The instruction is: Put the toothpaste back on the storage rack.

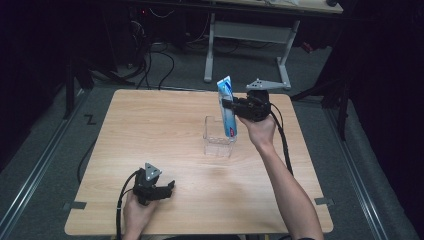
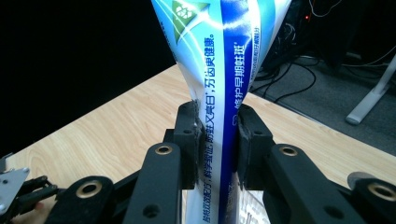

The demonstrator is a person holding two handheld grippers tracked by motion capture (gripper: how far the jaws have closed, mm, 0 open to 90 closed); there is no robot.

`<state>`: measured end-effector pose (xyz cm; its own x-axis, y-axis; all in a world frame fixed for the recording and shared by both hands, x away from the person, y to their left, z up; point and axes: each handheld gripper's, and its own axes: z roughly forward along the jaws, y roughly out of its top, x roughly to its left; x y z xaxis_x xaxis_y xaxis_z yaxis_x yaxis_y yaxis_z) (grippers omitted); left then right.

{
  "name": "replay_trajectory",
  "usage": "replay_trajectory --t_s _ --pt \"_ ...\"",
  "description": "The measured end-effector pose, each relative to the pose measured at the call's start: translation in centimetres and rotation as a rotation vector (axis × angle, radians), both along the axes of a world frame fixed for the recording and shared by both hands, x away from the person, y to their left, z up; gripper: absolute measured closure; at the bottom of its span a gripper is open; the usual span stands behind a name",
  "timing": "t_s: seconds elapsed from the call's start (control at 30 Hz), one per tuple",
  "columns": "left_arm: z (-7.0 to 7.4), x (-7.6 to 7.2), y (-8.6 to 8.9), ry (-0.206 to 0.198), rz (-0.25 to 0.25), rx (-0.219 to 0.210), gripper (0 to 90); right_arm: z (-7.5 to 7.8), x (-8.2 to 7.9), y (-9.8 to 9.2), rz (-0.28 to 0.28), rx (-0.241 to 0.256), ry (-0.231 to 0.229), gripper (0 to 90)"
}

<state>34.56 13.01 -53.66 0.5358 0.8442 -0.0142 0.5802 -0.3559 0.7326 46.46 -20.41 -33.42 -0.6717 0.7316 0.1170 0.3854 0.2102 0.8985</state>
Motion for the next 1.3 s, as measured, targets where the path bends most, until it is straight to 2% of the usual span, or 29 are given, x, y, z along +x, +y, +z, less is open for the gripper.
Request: replay_trajectory --t_s 0.13,0.5,0.83,1.03,1.17,1.3 --pt "0.0 0.0 0.0 0.000 -0.002 0.000 18.4 -0.2 0.3 0.3 -0.010 -0.001 -0.003 73.2" --pt "0.0 0.0 0.0 -0.001 -0.003 -0.002 18.4 -1.6 1.5 0.8 -0.046 -0.042 -0.001 72.7" --pt "0.0 0.0 0.0 0.001 -0.005 -0.001 18.4 -3.6 2.3 0.9 -0.070 -0.074 0.033 72.6" --pt "0.0 0.0 0.0 0.001 -0.005 0.000 18.4 -4.1 2.4 1.2 -0.076 -0.082 0.046 72.5" --pt "0.0 0.0 0.0 0.000 -0.004 -0.001 18.4 -4.7 2.5 1.5 -0.070 -0.119 0.054 72.4" --pt "0.0 0.0 0.0 -0.001 -0.004 0.000 18.4 -5.0 2.6 1.5 -0.078 -0.134 0.061 72.5"
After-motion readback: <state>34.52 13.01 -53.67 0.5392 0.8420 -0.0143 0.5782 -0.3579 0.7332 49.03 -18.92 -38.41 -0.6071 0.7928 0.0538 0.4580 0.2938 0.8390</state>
